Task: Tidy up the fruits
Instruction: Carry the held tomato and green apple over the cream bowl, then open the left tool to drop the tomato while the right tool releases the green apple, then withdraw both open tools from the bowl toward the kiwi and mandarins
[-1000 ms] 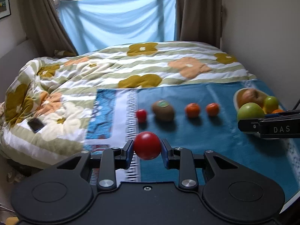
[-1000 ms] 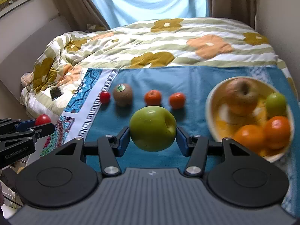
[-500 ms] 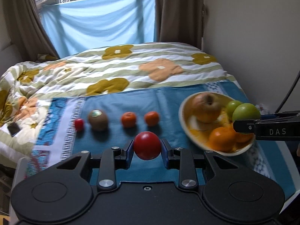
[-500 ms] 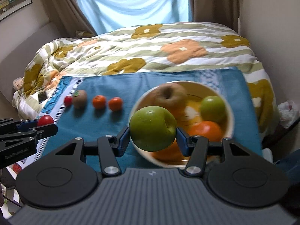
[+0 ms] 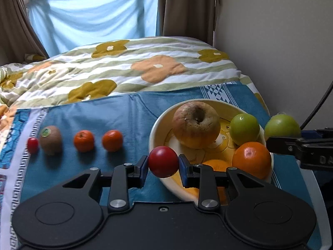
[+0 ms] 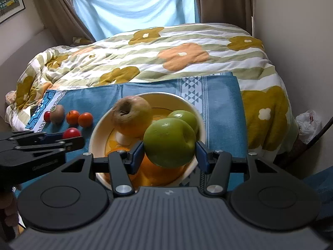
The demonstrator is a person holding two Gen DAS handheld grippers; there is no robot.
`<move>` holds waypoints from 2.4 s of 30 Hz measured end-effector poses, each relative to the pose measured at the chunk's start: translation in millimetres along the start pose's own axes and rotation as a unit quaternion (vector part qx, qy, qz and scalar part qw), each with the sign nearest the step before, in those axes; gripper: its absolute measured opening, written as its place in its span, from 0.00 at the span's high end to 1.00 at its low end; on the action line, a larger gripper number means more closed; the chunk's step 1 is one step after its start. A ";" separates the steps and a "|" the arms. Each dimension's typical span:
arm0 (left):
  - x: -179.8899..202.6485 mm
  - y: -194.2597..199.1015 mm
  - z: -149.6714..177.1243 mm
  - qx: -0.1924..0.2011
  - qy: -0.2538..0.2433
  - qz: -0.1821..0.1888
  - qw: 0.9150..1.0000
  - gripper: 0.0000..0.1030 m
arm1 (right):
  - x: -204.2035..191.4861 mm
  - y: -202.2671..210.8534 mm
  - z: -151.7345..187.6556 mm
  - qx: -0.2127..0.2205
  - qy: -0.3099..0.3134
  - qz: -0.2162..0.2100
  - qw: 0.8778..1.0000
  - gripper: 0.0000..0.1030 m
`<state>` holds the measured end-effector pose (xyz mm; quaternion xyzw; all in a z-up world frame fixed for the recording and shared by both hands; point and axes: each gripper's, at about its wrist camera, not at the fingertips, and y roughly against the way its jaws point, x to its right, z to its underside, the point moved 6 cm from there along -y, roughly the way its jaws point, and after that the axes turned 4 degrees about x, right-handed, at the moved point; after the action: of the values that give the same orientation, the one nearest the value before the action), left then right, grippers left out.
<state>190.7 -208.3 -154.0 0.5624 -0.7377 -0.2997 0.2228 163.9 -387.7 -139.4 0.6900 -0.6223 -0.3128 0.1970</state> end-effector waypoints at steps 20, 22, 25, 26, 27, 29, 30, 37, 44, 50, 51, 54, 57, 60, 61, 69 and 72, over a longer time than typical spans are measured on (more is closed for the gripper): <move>-11.3 -2.8 -1.8 -0.003 0.029 -0.009 1.000 0.18 | 12.9 -12.8 -5.5 0.002 -0.006 -0.008 1.000 0.34; -18.1 3.0 -0.4 -0.001 0.034 -0.018 0.999 0.18 | 9.2 -14.5 -7.5 0.002 -0.002 -0.013 1.000 0.34; -27.4 10.3 3.0 -0.002 0.040 -0.033 0.999 0.17 | 1.7 -18.6 -10.4 0.002 0.009 -0.021 1.000 0.34; -30.1 12.3 4.9 -0.003 0.043 -0.037 0.998 0.16 | -1.1 -20.0 -10.8 0.002 0.012 -0.023 1.000 0.34; -32.2 13.9 6.3 -0.004 0.047 -0.039 0.998 0.16 | -4.2 -21.7 -11.2 0.001 0.016 -0.026 1.000 0.34; -37.0 19.2 10.1 -0.002 0.055 -0.044 0.998 0.16 | -10.7 -24.7 -12.1 0.001 0.022 -0.034 0.999 0.34; -38.8 21.5 11.8 -0.002 0.057 -0.047 0.997 0.16 | -14.0 -26.7 -12.5 0.000 0.026 -0.037 0.999 0.34; -49.6 34.6 21.5 0.003 0.068 -0.065 0.996 0.16 | -35.6 -39.9 -9.8 -0.006 0.051 -0.057 0.997 0.34; -52.8 43.1 24.3 0.009 0.068 -0.079 0.995 0.16 | -42.9 -35.5 -7.5 0.014 0.060 -0.058 0.996 0.00; -51.5 51.2 28.3 0.013 0.068 -0.084 0.994 0.10 | -38.3 -26.8 -6.9 0.020 0.055 -0.049 0.997 0.00; -50.6 53.2 29.0 0.014 0.067 -0.086 0.994 0.10 | -37.3 -25.2 -6.9 0.020 0.054 -0.049 0.997 0.00; -49.0 61.0 29.2 0.018 0.067 -0.088 0.994 0.10 | -35.7 -18.4 -6.4 0.022 0.049 -0.050 0.997 0.00; -49.0 70.6 28.7 0.024 0.066 -0.092 0.993 0.10 | -35.5 -10.8 -6.9 0.024 0.048 -0.050 0.997 0.00; -50.2 81.3 28.6 0.031 0.067 -0.098 0.992 0.10 | -37.0 -1.8 -8.4 0.030 0.050 -0.050 0.997 0.00; -50.9 84.7 28.8 0.032 0.068 -0.100 0.992 0.10 | -37.6 1.4 -8.8 0.031 0.051 -0.050 0.997 0.00; -66.2 119.4 27.2 0.054 0.071 -0.124 0.988 0.03 | -55.8 24.4 -13.1 0.041 0.077 -0.060 0.994 0.00; -78.3 131.7 23.7 0.064 0.066 -0.135 0.987 0.00 | -68.0 29.7 -17.3 0.048 0.088 -0.066 0.993 0.00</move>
<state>104.2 -103.6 -79.1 0.6884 -0.6566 -0.2408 0.1923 151.8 -327.3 -94.5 0.7626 -0.5703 -0.2333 0.1966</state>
